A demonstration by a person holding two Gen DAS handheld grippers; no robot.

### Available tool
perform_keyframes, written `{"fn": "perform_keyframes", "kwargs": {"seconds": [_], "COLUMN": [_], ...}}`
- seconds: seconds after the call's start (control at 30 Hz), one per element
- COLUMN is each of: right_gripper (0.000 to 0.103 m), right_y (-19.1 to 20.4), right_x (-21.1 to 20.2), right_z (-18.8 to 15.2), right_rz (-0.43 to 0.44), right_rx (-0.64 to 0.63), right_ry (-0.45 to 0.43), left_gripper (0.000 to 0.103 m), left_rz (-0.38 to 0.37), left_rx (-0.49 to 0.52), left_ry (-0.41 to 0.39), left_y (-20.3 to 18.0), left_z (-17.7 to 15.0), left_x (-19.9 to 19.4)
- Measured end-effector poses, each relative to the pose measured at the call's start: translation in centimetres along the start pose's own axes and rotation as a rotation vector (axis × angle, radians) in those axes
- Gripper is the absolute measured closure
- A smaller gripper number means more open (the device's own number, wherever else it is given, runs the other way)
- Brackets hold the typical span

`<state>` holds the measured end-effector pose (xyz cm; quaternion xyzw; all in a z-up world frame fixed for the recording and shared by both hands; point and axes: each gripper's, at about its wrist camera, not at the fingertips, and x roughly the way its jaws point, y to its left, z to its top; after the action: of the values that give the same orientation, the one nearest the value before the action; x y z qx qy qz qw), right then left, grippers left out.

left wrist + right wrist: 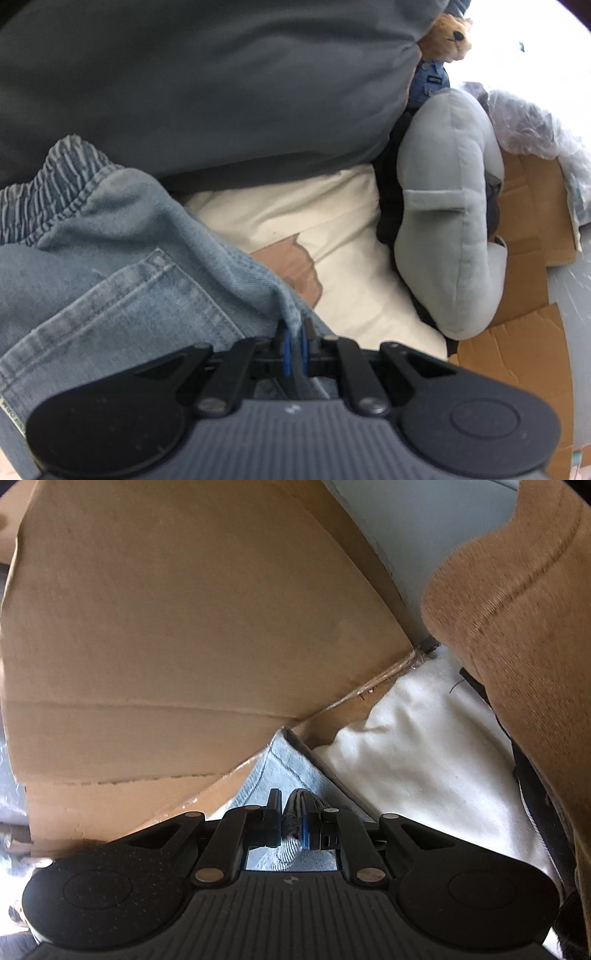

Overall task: Fold clothes
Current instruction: 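Lift the jeans with both grippers, folding the waistband toward the hem, then lower the jeans onto the blanket and open both grippers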

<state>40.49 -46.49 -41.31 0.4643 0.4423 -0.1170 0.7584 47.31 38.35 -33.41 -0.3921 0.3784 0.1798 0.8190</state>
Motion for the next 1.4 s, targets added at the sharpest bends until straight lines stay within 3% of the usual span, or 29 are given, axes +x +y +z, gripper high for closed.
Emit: {"fn": "perform_keyframes", "kwargs": {"seconds": [0.3,0.53,0.83,1.03,1.27,1.33,1.4], "right_gripper": [0.094,0.094,0.095,0.092,0.089,0.076,0.072], "right_y": [0.1,0.3,-0.8,-1.9,-1.9,-1.5,-1.0], "right_x": [-0.5,-0.7,1.0,-1.4,-2.4,-2.1,-1.4], "right_z": [-1.0,-1.0,-0.8,-1.2,-3.7,-4.4,-4.7], "right_rz": [-0.05,-0.041,-0.008,0.046,0.145,0.169,0.19], "right_rx": [0.054,0.073,0.059,0.01,-0.105,-0.143,-0.175], "right_ry": [-0.074,-0.12,-0.146,-0.168,-0.096,-0.073,-0.053], "left_gripper": [0.097,0.097,0.095,0.084,0.074,0.068,0.068], "left_rz": [-0.013,-0.062,0.019,0.055,0.107,0.112,0.153], "left_rx": [0.005,-0.004,-0.034,-0.043,0.147,0.219,0.317], "left_ry": [0.026,0.017,0.024,-0.004,0.015,0.064,0.112], "left_y": [-0.6,-1.6,-1.3,-2.8,-8.9,-11.4,-14.0], "left_z": [0.7,0.6,0.5,1.3,1.6,1.5,0.8], "left_x": [0.1,-0.4,3.2,2.4,-0.3,-0.5,-1.0]}}
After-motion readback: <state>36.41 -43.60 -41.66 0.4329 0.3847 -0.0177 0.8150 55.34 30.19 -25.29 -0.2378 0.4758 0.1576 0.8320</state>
